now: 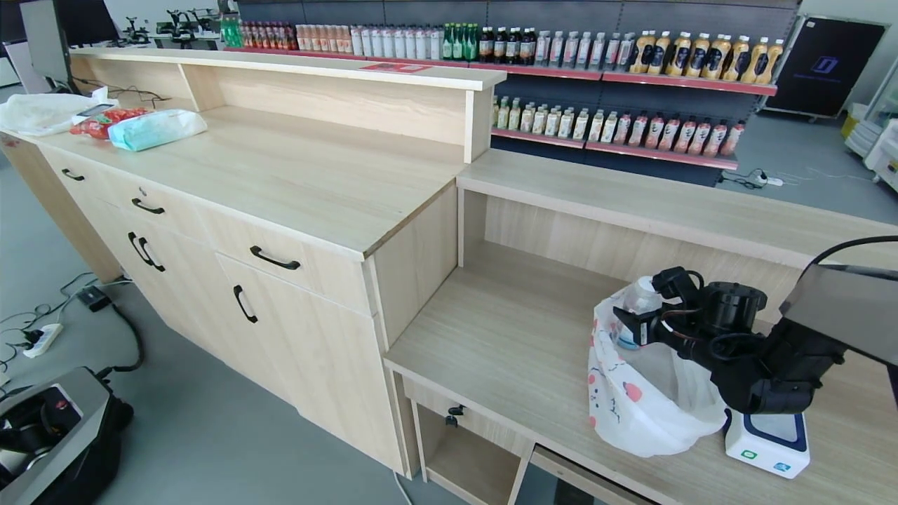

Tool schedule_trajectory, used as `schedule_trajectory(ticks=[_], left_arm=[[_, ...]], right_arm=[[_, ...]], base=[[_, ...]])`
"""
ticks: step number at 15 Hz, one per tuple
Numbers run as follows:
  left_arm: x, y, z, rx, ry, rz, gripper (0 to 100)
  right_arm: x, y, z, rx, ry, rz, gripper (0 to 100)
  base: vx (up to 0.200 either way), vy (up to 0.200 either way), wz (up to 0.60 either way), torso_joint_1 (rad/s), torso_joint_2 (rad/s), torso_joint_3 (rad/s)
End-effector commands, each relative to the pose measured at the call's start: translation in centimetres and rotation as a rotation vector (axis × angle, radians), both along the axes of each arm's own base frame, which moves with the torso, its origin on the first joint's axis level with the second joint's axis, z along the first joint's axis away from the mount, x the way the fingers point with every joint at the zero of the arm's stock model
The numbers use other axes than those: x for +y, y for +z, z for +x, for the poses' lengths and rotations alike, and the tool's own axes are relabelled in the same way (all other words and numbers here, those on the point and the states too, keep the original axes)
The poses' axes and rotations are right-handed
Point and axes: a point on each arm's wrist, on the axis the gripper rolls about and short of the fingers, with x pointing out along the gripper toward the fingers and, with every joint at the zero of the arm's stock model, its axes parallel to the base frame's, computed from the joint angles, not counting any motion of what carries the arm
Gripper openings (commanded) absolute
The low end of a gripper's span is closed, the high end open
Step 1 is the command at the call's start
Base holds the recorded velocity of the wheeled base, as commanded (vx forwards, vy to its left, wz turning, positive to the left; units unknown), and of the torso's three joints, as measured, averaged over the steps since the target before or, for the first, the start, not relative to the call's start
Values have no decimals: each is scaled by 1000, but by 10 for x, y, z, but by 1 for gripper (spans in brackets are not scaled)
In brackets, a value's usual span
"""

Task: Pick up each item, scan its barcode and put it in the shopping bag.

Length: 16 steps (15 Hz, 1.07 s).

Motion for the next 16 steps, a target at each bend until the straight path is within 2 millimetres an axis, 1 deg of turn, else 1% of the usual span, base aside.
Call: schedule_trajectory(ticks=[1, 2, 3, 4, 5, 6, 8, 9, 10, 11, 12, 14, 15, 16], left_arm=[[0, 0, 0, -1, 0, 0, 100], [0, 0, 0, -1, 0, 0, 100], [0, 0, 0, -1, 0, 0, 100], [0, 0, 0, -1, 0, 0, 100], [0, 0, 0, -1, 0, 0, 100], [0, 0, 0, -1, 0, 0, 100], [0, 0, 0, -1, 0, 0, 100], [0, 0, 0, -1, 0, 0, 100], [0, 0, 0, -1, 0, 0, 100], [0, 0, 0, -1, 0, 0, 100], [0, 0, 0, -1, 0, 0, 100], [0, 0, 0, -1, 0, 0, 100], [0, 0, 0, -1, 0, 0, 100], [0, 0, 0, -1, 0, 0, 100]], right_arm=[[-2, 16, -2, -30, -4, 0, 100], [-1, 32, -7, -47, -3, -3, 100], [-1, 55, -14, -77, -3, -3, 100], [-3, 78, -23, -105, -7, -7, 100], [-3, 101, -37, -127, -9, -17, 100], [-9, 122, -55, -137, -26, -38, 100], [-15, 148, -100, -106, -50, -48, 100], [-20, 154, -126, -92, -74, -50, 100], [-24, 160, -172, -83, -118, -58, 100], [-28, 169, -196, -62, -162, -92, 100], [-35, 183, -215, -51, -210, -125, 100], [-46, 195, -235, -80, -289, -130, 100], [-53, 196, -240, -82, -332, -137, 100], [-57, 196, -240, -73, -357, -140, 100]], base=[[0, 0, 0, 0, 0, 0], [0, 0, 0, 0, 0, 0], [0, 0, 0, 0, 0, 0], [0, 0, 0, 0, 0, 0], [0, 0, 0, 0, 0, 0], [0, 0, 0, 0, 0, 0], [0, 0, 0, 0, 0, 0], [0, 0, 0, 0, 0, 0], [0, 0, 0, 0, 0, 0], [0, 0, 0, 0, 0, 0], [0, 0, -600, 2, 7, 2], [0, 0, -600, -2, 5, 5], [0, 0, -600, 2, 2, 7], [0, 0, -600, 12, 7, -7]])
